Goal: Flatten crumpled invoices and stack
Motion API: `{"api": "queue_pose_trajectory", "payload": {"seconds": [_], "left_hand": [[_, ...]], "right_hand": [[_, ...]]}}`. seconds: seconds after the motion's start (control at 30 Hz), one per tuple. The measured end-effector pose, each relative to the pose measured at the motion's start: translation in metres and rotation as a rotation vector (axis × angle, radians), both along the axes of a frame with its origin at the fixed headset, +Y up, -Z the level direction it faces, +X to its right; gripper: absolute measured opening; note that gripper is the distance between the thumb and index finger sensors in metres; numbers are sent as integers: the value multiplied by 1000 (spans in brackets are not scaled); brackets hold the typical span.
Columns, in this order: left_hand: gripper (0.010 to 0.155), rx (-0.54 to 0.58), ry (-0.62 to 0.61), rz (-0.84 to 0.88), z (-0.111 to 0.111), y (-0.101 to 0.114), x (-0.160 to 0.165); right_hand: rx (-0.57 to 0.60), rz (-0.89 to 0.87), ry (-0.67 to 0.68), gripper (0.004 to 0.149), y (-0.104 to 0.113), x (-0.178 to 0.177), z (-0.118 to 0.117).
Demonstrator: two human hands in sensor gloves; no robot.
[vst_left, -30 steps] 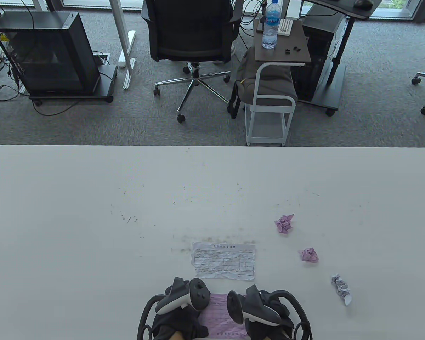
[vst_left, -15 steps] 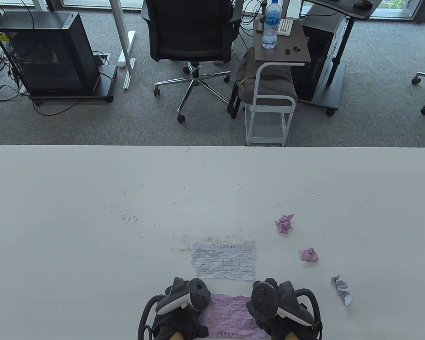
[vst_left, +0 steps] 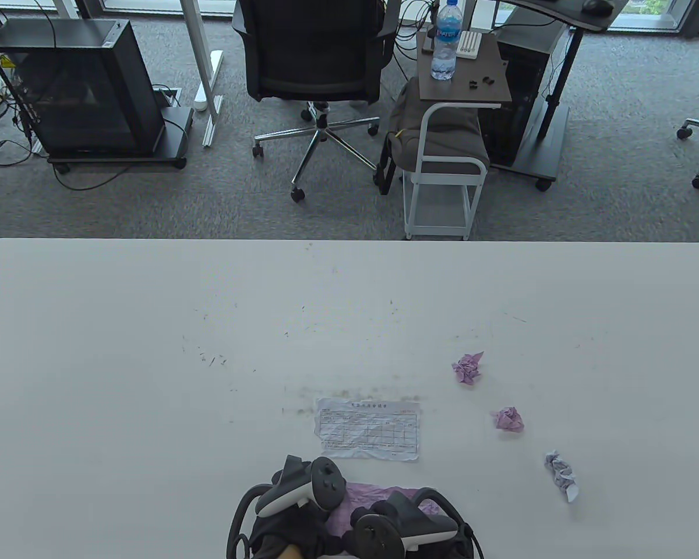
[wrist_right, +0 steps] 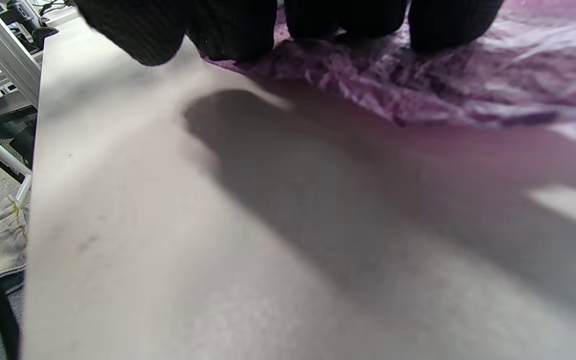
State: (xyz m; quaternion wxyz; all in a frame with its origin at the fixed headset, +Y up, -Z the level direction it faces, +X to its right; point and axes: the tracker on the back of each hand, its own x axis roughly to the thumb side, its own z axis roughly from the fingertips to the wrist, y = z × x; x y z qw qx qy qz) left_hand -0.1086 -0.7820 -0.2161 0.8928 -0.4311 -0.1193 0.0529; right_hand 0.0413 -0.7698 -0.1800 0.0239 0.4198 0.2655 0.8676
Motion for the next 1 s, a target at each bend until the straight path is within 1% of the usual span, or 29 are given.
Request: {"api": "queue_pose_trajectory", "payload": {"seconds": [0.07, 0.17, 0.3, 0.53, 0.77, 1.0], "left_hand": [[85, -2, -1, -2, 0, 0, 0], [85, -2, 1, -2, 0, 0, 0], [85, -3, 3, -3, 0, 0, 0], [85, -5, 4, -6, 1, 0, 0], [85, -6, 5, -8, 1, 1, 0], [85, -5, 5, -8, 1, 1, 0]], "right_hand": [[-25, -10, -21, 54, 0, 1, -2], [-14, -24, -28, 51, 1, 4, -3], [-22, -24, -68, 47, 3, 8, -6], [-103, 39, -209, 41, 7, 22, -17], [-173, 103, -312, 38, 4, 35, -23], [-209, 146, -384, 37, 1, 49, -28]]}}
